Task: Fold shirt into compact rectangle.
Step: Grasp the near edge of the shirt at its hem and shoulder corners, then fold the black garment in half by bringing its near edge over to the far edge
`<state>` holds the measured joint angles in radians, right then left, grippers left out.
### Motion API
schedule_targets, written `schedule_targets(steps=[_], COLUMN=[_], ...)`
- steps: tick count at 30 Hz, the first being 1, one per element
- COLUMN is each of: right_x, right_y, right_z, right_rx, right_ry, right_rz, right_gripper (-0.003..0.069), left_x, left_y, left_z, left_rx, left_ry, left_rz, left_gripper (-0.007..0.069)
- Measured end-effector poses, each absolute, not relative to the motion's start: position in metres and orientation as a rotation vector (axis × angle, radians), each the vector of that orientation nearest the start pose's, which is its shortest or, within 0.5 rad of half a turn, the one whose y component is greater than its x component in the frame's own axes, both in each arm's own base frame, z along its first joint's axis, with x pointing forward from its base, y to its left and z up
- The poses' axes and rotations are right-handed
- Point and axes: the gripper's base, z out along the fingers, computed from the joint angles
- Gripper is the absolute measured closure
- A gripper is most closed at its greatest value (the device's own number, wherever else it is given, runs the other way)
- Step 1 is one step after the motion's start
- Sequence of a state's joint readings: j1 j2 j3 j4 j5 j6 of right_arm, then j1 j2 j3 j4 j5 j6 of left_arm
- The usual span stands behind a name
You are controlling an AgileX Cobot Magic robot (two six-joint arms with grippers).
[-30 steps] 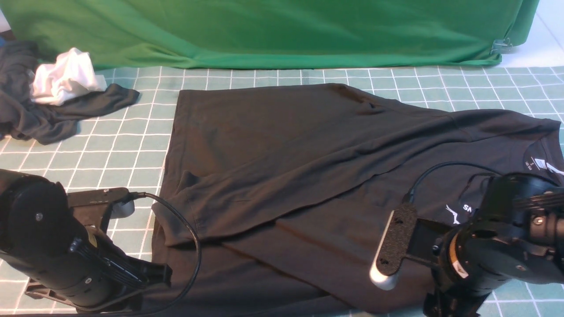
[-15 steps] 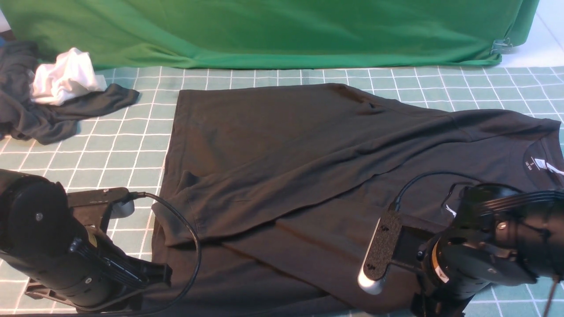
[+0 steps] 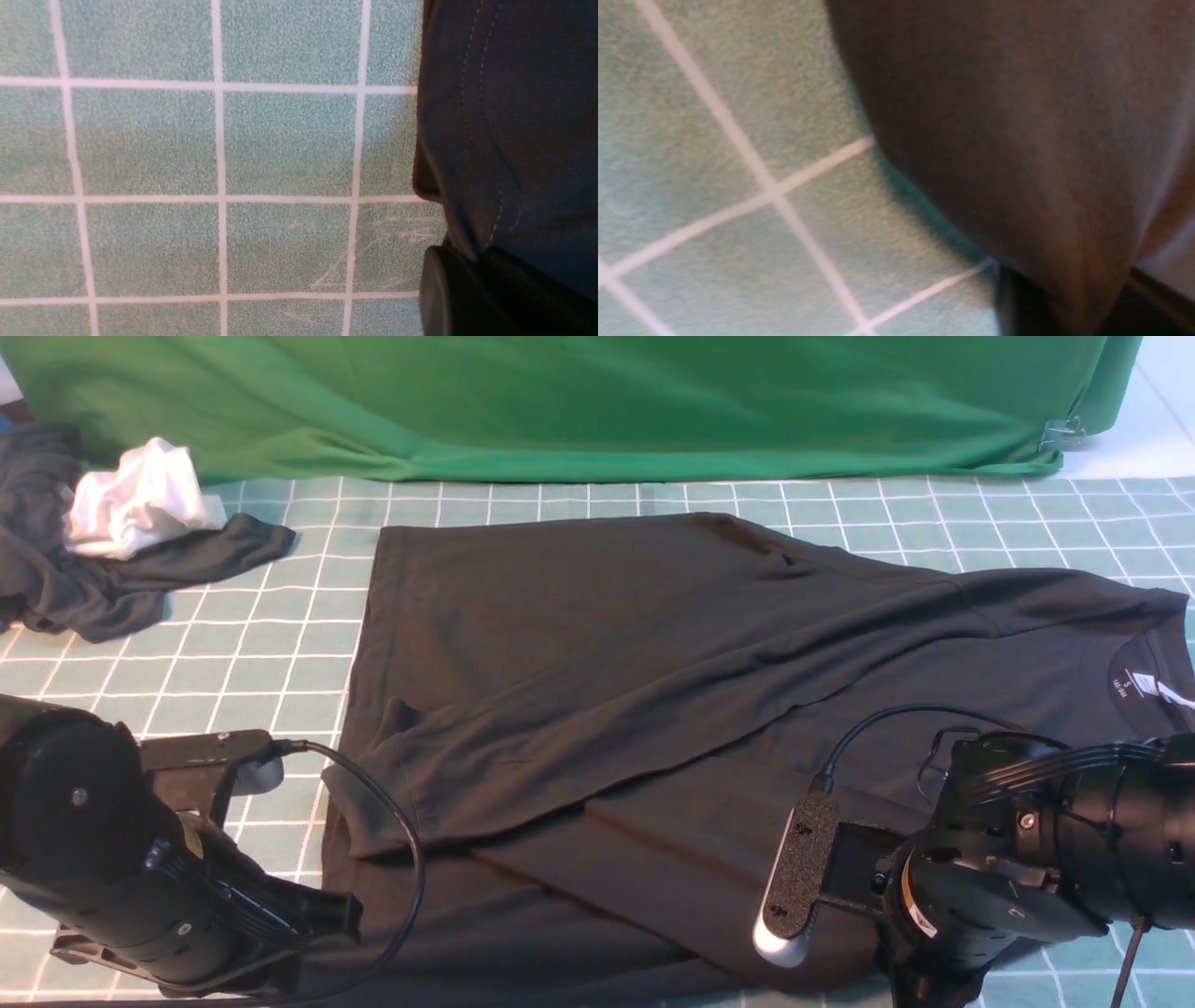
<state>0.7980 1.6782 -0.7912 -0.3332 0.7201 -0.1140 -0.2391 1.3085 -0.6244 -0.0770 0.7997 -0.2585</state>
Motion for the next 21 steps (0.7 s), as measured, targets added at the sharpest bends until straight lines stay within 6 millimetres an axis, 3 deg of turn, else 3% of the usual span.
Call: schedule_targets(steps=[3, 7, 13, 18, 21], right_x=[0.199, 0.192, 0.166, 0.134, 0.129], right_y=[0.176, 0.175, 0.175, 0.167, 0.165], right_z=[0.147, 0.149, 0.163, 0.161, 0.165], right_rx=[-1.647, -1.648, -1.587, -1.506, -1.469], right_ry=[2.522, 2.575, 2.701, 2.801, 2.819], right_rz=[-0.31, -0.319, -0.204, -0.147, -0.137], right_gripper=[0.061, 0.0613, 0.0614, 0.0614, 0.0614], left_x=[0.193, 0.19, 0.178, 0.15, 0.146], left_y=[-0.052, -0.052, -0.05, -0.049, -0.048], left_z=[0.193, 0.196, 0.206, 0.198, 0.203], left_rx=[-0.1, -0.104, -0.114, -0.171, -0.165], left_ry=[2.983, 2.993, 2.973, 3.041, 3.025], left_rz=[-0.148, -0.152, -0.184, -0.245, -0.266], left_gripper=[0.0611, 0.0611, 0.0611, 0.0611, 0.0611])
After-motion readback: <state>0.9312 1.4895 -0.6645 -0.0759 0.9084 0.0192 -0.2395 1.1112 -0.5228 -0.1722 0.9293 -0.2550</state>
